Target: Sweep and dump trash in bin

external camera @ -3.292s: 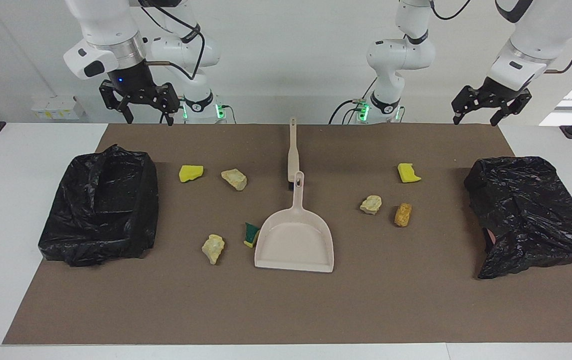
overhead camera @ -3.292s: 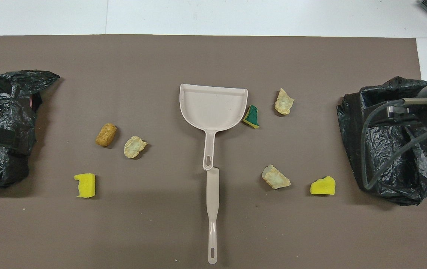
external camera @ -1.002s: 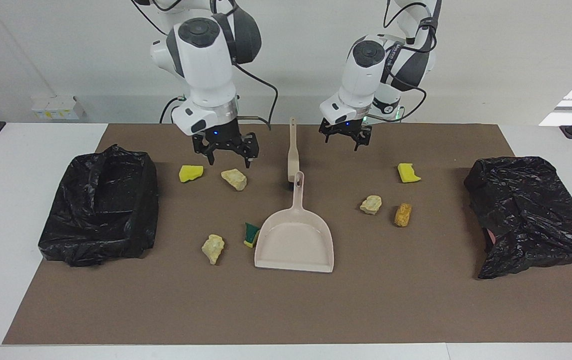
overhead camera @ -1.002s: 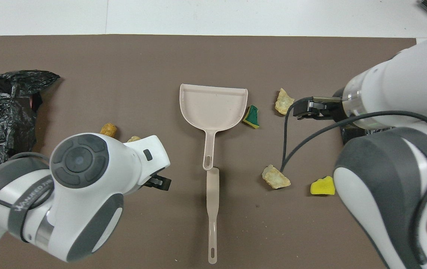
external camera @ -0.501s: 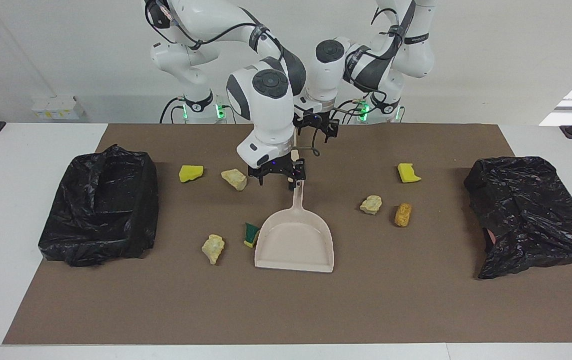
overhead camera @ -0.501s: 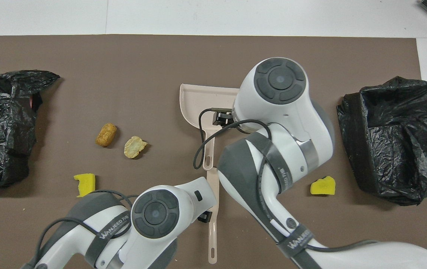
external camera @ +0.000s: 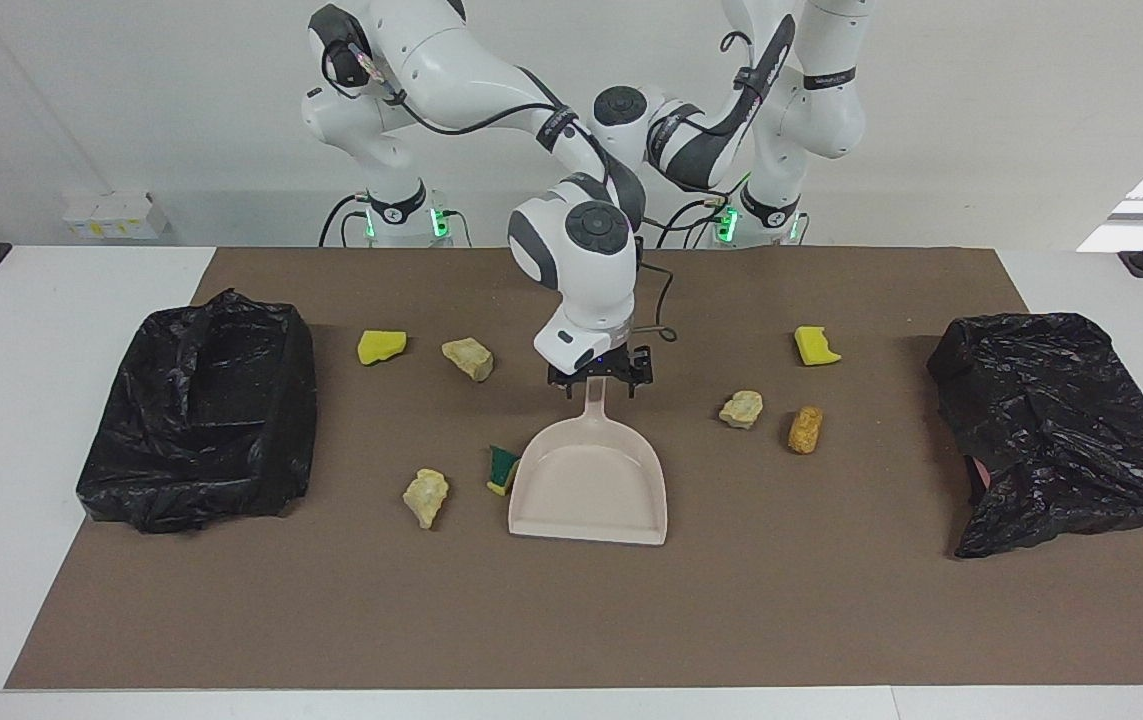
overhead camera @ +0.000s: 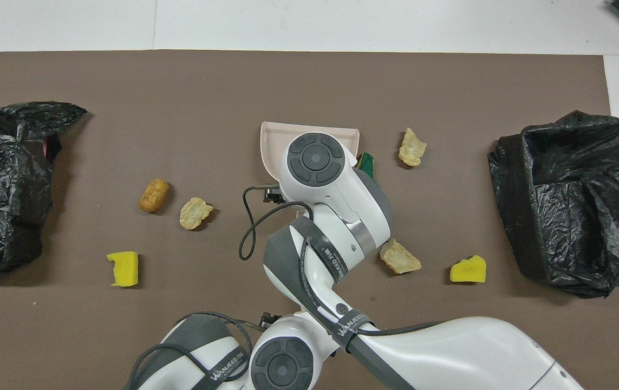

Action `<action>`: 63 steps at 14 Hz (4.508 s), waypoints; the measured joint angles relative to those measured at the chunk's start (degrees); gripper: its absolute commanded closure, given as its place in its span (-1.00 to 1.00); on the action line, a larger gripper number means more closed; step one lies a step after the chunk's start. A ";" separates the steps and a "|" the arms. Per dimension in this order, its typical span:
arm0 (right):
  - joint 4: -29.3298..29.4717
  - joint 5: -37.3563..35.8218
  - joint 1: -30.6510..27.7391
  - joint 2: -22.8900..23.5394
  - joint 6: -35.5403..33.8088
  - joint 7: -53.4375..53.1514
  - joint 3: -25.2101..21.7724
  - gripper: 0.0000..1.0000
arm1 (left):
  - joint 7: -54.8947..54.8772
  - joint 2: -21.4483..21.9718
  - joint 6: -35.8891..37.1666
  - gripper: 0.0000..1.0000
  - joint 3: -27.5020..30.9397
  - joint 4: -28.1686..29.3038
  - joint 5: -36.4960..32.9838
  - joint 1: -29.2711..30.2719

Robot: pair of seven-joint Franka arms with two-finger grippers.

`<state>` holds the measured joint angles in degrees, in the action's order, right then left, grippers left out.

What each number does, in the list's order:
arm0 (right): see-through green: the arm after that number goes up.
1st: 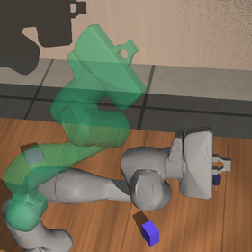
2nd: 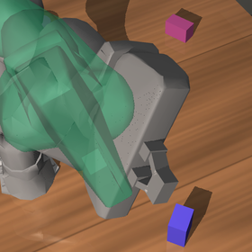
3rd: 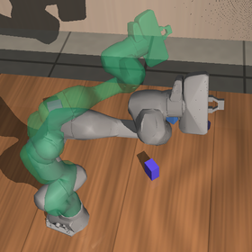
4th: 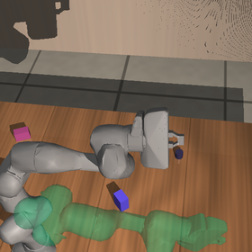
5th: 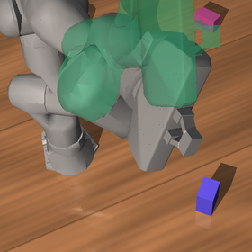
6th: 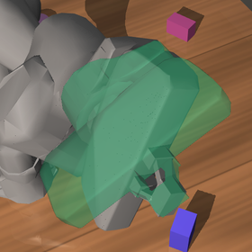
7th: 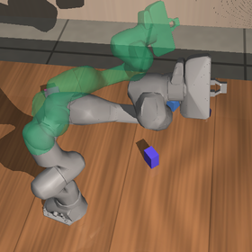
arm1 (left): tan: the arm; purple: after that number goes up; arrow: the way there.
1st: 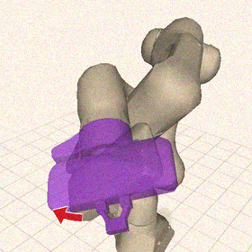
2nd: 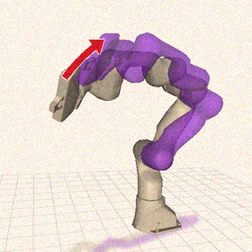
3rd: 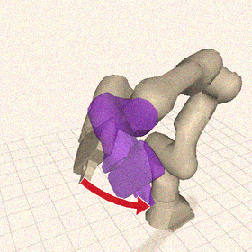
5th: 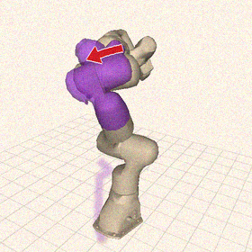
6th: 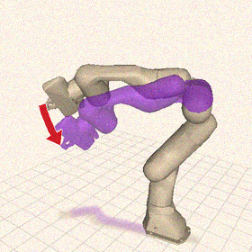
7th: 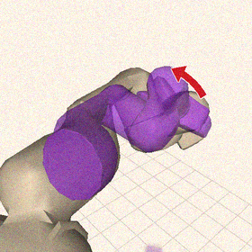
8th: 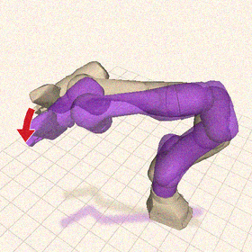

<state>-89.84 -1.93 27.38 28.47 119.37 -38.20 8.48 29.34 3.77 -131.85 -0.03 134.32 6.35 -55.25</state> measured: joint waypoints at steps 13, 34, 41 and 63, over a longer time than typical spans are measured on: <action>-1.62 0.03 -0.33 -0.36 0.44 -0.01 -0.17 1.00 | 10.92 -0.84 -6.59 1.00 0.13 3.82 0.02 -4.51; -1.60 -3.57 -7.94 -10.99 -12.55 72.72 -0.64 1.00 | 12.23 11.03 15.13 1.00 2.58 0.13 -6.63 28.91; -3.58 -11.08 -8.01 -9.96 -12.32 98.49 -0.42 1.00 | 11.64 15.61 29.20 1.00 2.47 1.11 -8.78 37.00; -4.08 -11.35 -5.11 -4.30 -9.08 92.61 -0.09 1.00 | -7.67 2.97 8.45 1.00 0.81 3.31 -9.41 38.23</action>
<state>-93.91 -13.29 22.28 24.17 110.30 54.41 8.39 21.67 6.74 -123.40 0.79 137.63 -3.07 -17.02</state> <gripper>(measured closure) 0.687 0.731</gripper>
